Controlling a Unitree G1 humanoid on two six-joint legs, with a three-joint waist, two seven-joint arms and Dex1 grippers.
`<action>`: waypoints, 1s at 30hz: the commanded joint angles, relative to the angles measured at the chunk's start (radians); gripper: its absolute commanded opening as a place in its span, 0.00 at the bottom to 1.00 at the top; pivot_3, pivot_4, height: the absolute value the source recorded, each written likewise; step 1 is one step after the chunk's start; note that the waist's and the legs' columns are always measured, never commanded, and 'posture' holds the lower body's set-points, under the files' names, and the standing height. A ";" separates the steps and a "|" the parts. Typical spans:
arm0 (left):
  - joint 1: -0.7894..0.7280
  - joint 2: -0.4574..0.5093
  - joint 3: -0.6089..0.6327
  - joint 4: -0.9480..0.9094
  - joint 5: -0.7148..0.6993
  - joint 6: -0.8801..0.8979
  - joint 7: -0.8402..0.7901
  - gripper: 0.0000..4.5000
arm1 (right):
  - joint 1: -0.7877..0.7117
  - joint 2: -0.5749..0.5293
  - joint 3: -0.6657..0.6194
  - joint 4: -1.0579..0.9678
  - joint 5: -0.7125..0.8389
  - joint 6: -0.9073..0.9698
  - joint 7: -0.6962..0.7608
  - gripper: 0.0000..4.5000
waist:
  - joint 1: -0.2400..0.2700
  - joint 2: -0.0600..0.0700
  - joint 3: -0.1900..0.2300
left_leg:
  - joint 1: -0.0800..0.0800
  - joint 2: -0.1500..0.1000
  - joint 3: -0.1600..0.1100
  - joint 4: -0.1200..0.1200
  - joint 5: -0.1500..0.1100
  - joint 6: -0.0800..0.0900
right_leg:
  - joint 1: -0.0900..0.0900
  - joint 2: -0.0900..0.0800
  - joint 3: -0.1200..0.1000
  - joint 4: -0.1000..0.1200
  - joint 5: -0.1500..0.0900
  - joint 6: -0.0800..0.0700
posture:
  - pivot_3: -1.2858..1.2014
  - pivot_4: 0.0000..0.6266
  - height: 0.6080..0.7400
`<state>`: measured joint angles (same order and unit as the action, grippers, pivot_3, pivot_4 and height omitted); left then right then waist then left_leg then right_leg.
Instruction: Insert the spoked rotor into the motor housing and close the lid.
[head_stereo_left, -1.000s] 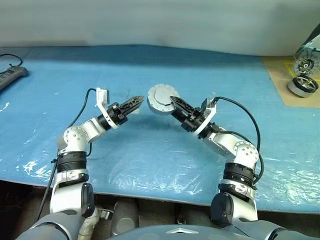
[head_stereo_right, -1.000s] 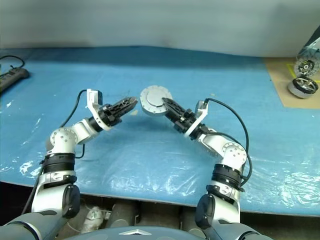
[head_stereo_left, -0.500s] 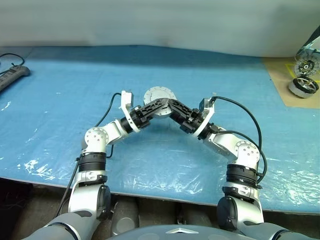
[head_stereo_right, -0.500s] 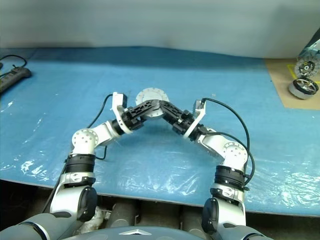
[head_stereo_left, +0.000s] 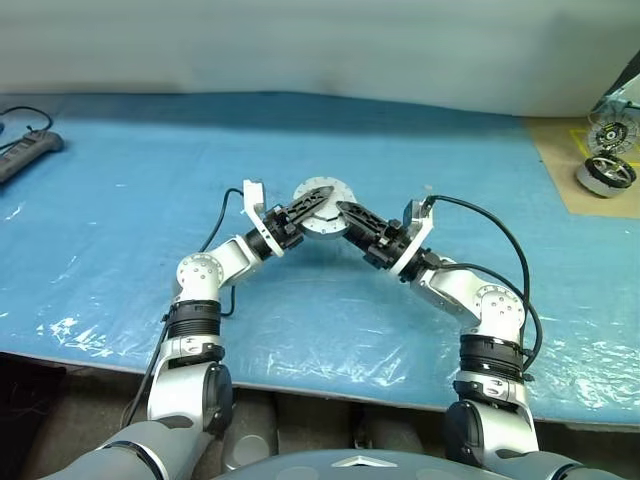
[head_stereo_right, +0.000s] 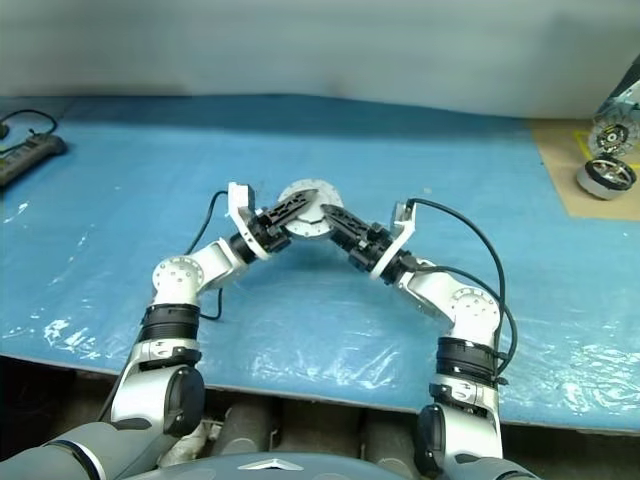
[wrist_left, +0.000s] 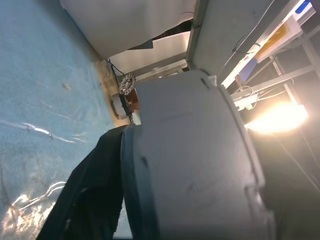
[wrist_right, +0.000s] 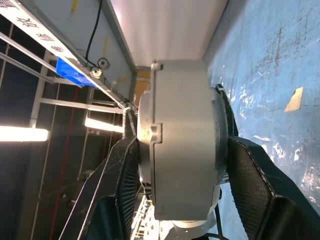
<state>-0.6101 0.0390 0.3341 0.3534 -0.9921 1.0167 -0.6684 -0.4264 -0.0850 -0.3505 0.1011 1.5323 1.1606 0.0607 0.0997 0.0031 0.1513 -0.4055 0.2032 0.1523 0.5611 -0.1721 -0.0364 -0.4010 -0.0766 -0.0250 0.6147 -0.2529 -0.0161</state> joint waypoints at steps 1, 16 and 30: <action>0.025 0.001 -0.054 -0.065 0.014 0.004 -0.024 0.58 | -0.020 0.006 0.012 -0.065 0.062 -0.016 0.037 0.53 | 0.000 0.000 0.000 | 0.000 0.000 0.000 0.000 0.000 0.000 | 0.000 0.000 0.000 0.000 0.000 0.000 | 0.52 0.24 1.00; -0.042 -0.009 -0.024 0.005 0.064 -0.142 0.039 0.58 | -0.016 0.008 0.048 -0.144 -0.113 -0.186 0.092 0.81 | 0.001 -0.001 0.000 | 0.000 0.000 -0.001 0.001 0.000 0.000 | 0.000 0.000 0.000 0.001 0.000 0.001 | 0.52 0.24 1.00; -0.215 0.113 0.126 0.312 0.174 -0.501 0.100 0.58 | 0.012 -0.086 0.072 -0.133 -0.252 -0.216 0.077 0.98 | -0.001 -0.001 0.000 | -0.001 -0.001 -0.003 0.002 0.000 0.000 | 0.000 0.000 0.000 0.001 0.001 0.001 | 0.52 0.24 1.00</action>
<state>-0.7840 0.1363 0.4330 0.6620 -0.8282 0.5888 -0.5639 -0.4218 -0.1542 -0.2851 0.0180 1.3255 0.9680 0.1283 0.0986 0.0024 0.1517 -0.4063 0.2022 0.1495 0.5630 -0.1721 -0.0364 -0.4006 -0.0765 -0.0252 0.6158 -0.2523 -0.0149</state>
